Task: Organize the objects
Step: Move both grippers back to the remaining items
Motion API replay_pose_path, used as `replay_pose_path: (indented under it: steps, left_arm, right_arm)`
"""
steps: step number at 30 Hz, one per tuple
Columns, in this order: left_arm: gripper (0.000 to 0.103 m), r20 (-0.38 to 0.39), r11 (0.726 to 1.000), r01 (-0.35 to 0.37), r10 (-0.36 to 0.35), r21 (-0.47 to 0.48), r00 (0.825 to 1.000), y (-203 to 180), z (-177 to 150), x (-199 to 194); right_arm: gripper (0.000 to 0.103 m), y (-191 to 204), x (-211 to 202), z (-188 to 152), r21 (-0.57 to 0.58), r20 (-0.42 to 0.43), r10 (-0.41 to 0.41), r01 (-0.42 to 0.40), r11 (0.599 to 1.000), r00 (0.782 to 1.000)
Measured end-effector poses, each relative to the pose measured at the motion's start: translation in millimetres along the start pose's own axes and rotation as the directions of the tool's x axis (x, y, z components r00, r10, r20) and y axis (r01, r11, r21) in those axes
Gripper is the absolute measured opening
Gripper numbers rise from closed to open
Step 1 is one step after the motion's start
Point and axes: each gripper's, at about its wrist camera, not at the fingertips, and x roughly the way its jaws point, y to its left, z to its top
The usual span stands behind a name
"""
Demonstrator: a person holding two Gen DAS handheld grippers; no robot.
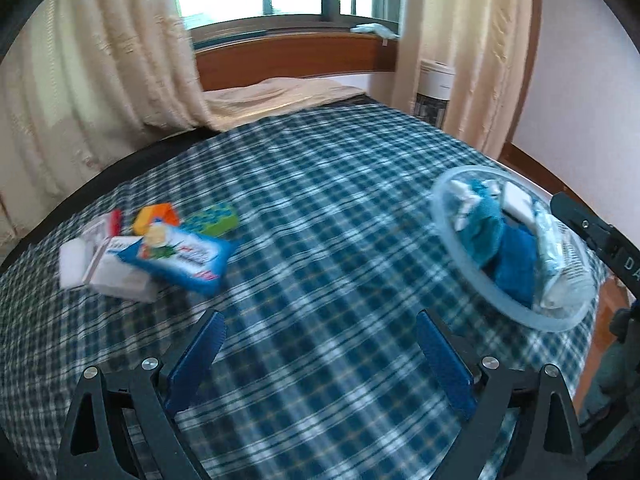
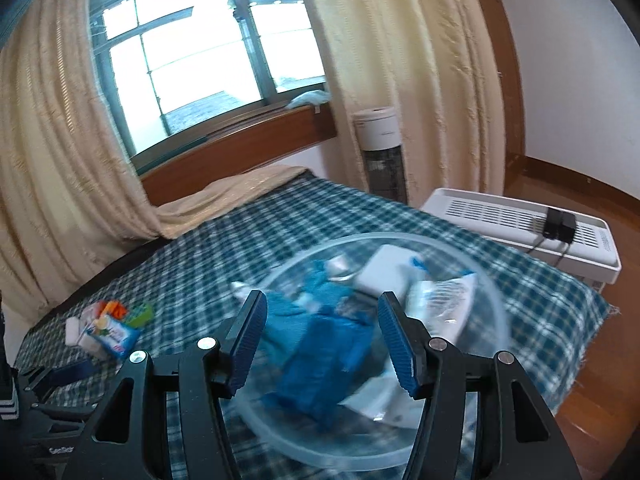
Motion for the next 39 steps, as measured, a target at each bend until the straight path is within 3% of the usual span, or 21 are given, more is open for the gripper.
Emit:
replay_pose_path:
  steps: [9, 12, 20, 25, 34, 39]
  left_arm:
    - [0.098, 0.002, 0.993, -0.067, 0.067, -0.094, 0.998, 55, -11, -7]
    - [0.098, -0.003, 0.987, -0.090, 0.091, -0.134, 0.996, 75, -14, -9]
    - [0.098, -0.006, 0.963, -0.166, 0.169, -0.212, 0.986, 123, -22, -18]
    - [0.098, -0.012, 0.945, -0.189, 0.193, -0.268, 0.981, 148, -28, -19]
    - [0.098, -0.014, 0.917, -0.228, 0.236, -0.326, 0.972, 176, -37, -20]
    - [0.098, -0.024, 0.907, -0.233, 0.240, -0.352, 0.970, 185, -40, -18]
  right_arm:
    - [0.065, 65, 14, -11, -0.116, -0.080, 0.146, -0.154, 0.981, 0.986]
    - [0.065, 89, 26, -16, -0.139, -0.151, 0.223, -0.244, 0.960, 0.963]
    - [0.066, 145, 48, -34, -0.225, -0.255, 0.306, -0.364, 0.904, 0.917]
    - [0.066, 178, 70, -41, -0.230, -0.342, 0.367, -0.456, 0.860, 0.865]
    - [0.066, 215, 115, -42, -0.160, -0.444, 0.432, -0.544, 0.824, 0.785]
    - [0.066, 231, 137, -39, -0.165, -0.455, 0.433, -0.552, 0.817, 0.778]
